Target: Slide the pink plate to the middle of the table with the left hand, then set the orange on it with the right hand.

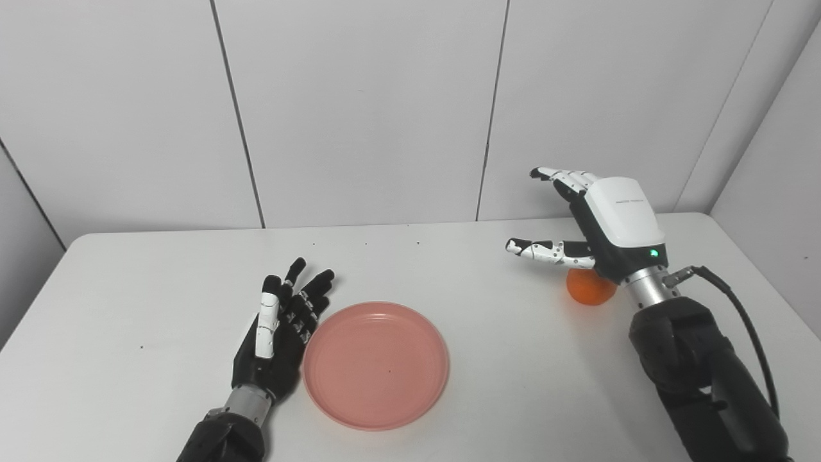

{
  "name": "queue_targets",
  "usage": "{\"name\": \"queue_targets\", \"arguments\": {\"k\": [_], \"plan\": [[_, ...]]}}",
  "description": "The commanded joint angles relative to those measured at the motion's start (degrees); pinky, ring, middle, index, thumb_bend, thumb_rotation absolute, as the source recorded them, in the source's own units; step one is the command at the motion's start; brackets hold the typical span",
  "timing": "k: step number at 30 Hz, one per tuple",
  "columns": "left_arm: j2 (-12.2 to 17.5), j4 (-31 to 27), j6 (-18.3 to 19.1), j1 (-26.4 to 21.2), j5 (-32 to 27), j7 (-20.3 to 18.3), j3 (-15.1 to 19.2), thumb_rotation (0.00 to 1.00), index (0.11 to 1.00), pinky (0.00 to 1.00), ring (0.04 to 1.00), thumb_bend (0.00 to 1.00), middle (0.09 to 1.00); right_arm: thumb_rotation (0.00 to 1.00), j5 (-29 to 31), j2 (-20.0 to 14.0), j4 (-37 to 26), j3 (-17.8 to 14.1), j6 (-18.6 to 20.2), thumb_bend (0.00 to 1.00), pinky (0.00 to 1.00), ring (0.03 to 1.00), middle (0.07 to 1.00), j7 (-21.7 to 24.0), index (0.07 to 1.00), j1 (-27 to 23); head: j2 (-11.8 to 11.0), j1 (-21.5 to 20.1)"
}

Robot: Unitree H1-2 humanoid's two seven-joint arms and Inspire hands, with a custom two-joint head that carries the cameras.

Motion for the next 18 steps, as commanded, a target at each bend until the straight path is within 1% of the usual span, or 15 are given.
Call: {"name": "queue_targets", "arguments": {"k": [1, 6, 9, 12, 13, 16, 18], "plan": [[0.5, 1.3, 2.1, 1.5, 0.2, 0.8, 0.3, 0.81, 1.000, 1.00, 0.937, 0.85, 0.815, 0.91, -1.7, -1.8, 0.5, -0.1, 2.4, 0.91, 0.72, 0.793, 0.795, 0.0, 0.784, -3.2, 0.1, -0.2], [0.5, 1.1, 2.3, 1.5, 0.0, 0.8, 0.5, 0.80, 1.000, 1.00, 0.934, 0.86, 0.806, 0.89, -3.6, -2.8, 5.1, 0.9, 3.2, 0.90, 0.68, 0.780, 0.787, -0.8, 0.777, -4.2, 0.2, -0.1], [0.6, 1.3, 2.1, 1.5, 0.5, 0.9, 0.3, 0.80, 1.000, 1.00, 0.929, 0.86, 0.791, 0.87, -3.4, -3.2, 8.1, 1.3, 3.7, 0.89, 0.66, 0.770, 0.781, -1.3, 0.772, -4.5, 0.1, -0.2], [0.6, 1.5, 2.0, 1.5, 0.4, 0.7, 0.3, 0.80, 1.000, 1.00, 0.934, 0.86, 0.795, 0.88, -3.5, -3.7, 10.6, 1.6, 4.4, 0.89, 0.66, 0.765, 0.780, -1.7, 0.771, -4.6, 0.1, -0.1], [0.6, 1.6, 1.9, 1.5, 0.3, 0.7, 0.3, 0.80, 1.000, 1.00, 0.933, 0.86, 0.794, 0.87, -3.5, -3.8, 11.5, 1.7, 4.7, 0.89, 0.68, 0.768, 0.781, -1.7, 0.771, -4.6, 0.1, -0.1], [0.6, 1.6, 2.1, 1.6, 0.5, 0.9, 0.3, 0.80, 1.000, 1.00, 0.931, 0.86, 0.784, 0.89, -3.9, -4.0, 13.6, 2.0, 5.3, 0.89, 0.79, 0.786, 0.787, -2.2, 0.779, -4.8, 0.2, -0.1], [0.6, 1.4, 2.3, 1.7, 0.5, 1.0, 0.2, 0.80, 1.000, 1.00, 0.934, 0.86, 0.781, 0.89, -3.9, -4.1, 15.1, 2.3, 5.4, 0.88, 0.85, 0.798, 0.788, -2.9, 0.781, -5.1, 0.2, -0.1]]}}
